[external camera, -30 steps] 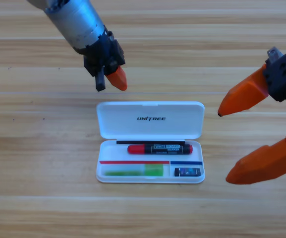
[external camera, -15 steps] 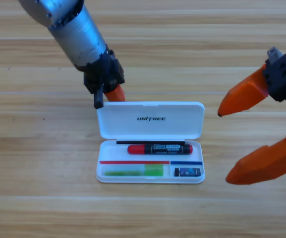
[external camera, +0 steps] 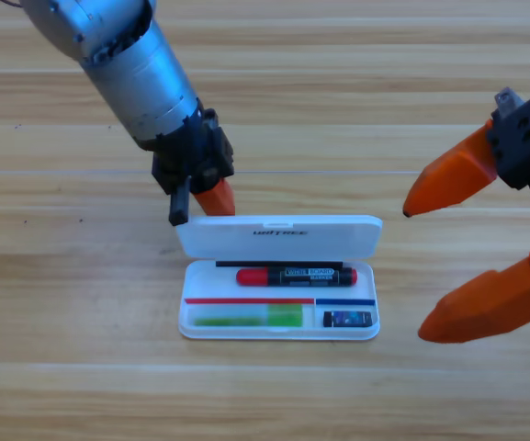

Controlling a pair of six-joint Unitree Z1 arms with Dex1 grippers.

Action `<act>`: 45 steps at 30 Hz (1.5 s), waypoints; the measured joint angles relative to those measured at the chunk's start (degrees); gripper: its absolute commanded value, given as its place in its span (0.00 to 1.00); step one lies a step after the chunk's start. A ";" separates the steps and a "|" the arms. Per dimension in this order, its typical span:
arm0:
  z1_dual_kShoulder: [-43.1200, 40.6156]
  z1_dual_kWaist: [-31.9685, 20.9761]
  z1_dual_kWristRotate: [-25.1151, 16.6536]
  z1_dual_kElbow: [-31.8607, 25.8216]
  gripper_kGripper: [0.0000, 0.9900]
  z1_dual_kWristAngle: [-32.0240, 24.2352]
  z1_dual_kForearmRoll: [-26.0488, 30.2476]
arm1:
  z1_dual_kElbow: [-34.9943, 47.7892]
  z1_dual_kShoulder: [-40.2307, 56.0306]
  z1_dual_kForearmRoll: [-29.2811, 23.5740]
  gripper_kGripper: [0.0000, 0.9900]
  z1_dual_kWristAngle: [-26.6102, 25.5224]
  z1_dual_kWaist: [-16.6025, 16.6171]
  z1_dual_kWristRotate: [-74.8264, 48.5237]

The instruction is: Clean up eraser and pencils

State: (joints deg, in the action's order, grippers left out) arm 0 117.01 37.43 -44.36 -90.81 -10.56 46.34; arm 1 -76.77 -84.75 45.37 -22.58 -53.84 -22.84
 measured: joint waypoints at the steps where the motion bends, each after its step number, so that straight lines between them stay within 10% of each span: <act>1: -0.39 0.30 0.06 0.13 0.00 0.00 0.00 | 0.01 0.00 0.00 1.00 -0.03 0.00 0.00; 45: -1.75 4.66 0.80 13.59 0.00 -0.41 -10.07 | 0.03 0.00 0.00 1.00 -1.13 0.00 0.08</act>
State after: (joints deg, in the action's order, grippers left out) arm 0 115.26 42.09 -43.56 -77.23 -10.97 36.27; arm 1 -76.74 -84.75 45.37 -23.71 -53.84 -22.76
